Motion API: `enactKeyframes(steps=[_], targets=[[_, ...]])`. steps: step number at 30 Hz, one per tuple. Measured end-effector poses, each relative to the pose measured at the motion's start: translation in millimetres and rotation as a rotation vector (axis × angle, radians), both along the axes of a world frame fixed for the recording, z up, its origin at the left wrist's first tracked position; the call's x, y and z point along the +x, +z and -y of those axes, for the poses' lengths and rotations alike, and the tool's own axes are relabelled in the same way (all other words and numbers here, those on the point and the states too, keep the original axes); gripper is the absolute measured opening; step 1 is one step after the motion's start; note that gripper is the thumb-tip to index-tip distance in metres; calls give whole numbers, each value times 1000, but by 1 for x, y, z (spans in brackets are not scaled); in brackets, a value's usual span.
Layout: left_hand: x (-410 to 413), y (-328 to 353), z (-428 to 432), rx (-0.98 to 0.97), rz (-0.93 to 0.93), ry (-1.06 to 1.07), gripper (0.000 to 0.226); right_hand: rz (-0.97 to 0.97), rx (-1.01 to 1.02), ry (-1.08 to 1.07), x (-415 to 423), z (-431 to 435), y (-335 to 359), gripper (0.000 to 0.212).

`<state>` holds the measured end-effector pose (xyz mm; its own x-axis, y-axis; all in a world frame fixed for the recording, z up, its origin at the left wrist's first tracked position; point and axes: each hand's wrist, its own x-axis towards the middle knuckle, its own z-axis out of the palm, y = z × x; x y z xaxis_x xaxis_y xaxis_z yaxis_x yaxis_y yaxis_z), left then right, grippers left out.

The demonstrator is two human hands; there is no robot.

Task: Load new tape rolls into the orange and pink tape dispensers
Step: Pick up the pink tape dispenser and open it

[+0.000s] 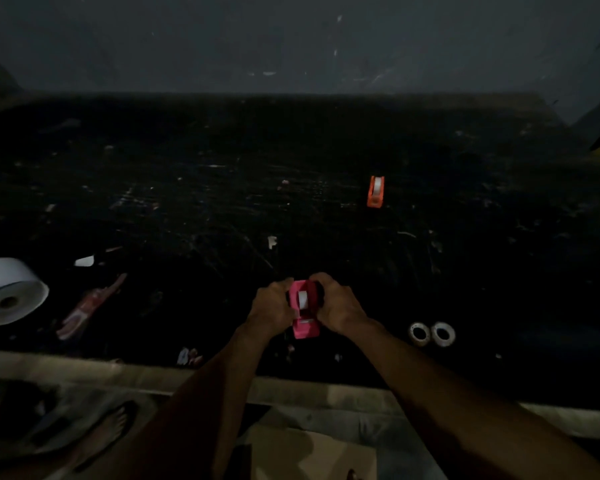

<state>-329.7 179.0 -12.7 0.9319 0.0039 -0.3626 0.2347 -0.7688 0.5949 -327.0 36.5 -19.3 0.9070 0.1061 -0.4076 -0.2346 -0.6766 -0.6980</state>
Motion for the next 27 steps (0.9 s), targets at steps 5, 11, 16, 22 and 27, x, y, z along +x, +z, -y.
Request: enactKeyframes(steps=[5,11,16,22,27], targets=[[-9,-25,-21,-69,-61,-20,74,-10,-59,56,-16,-21,-11,37],[-12,-32,-24,-69,13,-6,58,-13,-170,111,-16,-31,-10,43],[-7,-33,-25,-49,25,11,50,2,-247,171,-10,-34,-9,34],[-5,-35,-25,-77,-11,60,49,26,-285,193,-7,-37,-8,38],[-6,-32,-25,-69,8,67,41,77,-224,119,-18,-31,-5,43]])
